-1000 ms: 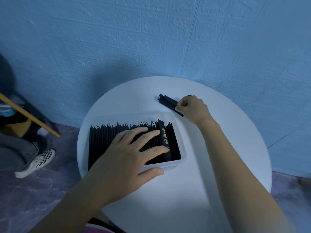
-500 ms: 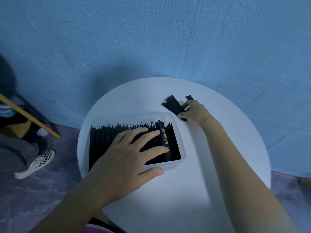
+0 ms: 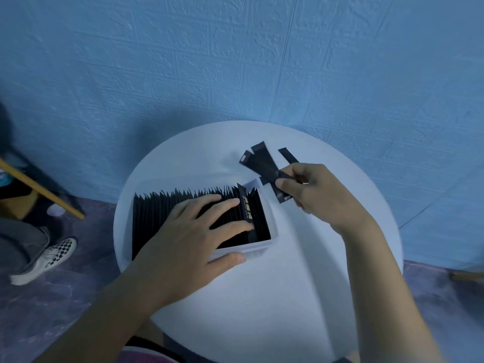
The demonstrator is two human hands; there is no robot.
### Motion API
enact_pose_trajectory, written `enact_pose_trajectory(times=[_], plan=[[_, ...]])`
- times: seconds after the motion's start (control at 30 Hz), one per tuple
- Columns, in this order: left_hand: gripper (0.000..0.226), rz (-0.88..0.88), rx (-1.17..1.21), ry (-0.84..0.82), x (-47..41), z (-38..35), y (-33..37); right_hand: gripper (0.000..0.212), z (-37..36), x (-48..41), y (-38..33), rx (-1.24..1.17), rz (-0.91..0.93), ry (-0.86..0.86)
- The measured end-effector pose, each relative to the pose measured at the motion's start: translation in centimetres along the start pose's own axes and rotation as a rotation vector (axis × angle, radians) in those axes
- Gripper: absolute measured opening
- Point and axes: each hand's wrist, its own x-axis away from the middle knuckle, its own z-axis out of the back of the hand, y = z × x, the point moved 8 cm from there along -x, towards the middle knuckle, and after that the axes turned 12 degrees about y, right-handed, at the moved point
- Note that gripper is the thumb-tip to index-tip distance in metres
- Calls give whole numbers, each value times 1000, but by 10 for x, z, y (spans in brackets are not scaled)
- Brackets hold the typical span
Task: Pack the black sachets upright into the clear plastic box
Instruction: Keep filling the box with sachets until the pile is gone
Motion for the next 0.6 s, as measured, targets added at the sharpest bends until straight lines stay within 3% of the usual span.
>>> enact_pose_trajectory(times=[0.07, 0.27, 0.6], plan=[[46, -2, -1, -2, 0, -1, 1, 6, -6, 19, -9, 1, 13, -55], [46, -19, -25, -6, 1, -2, 3, 10, -16, 49, -15, 343, 67, -29], [42, -33, 5, 14, -3, 1, 6, 20, -15, 62, -24, 413, 82, 73]])
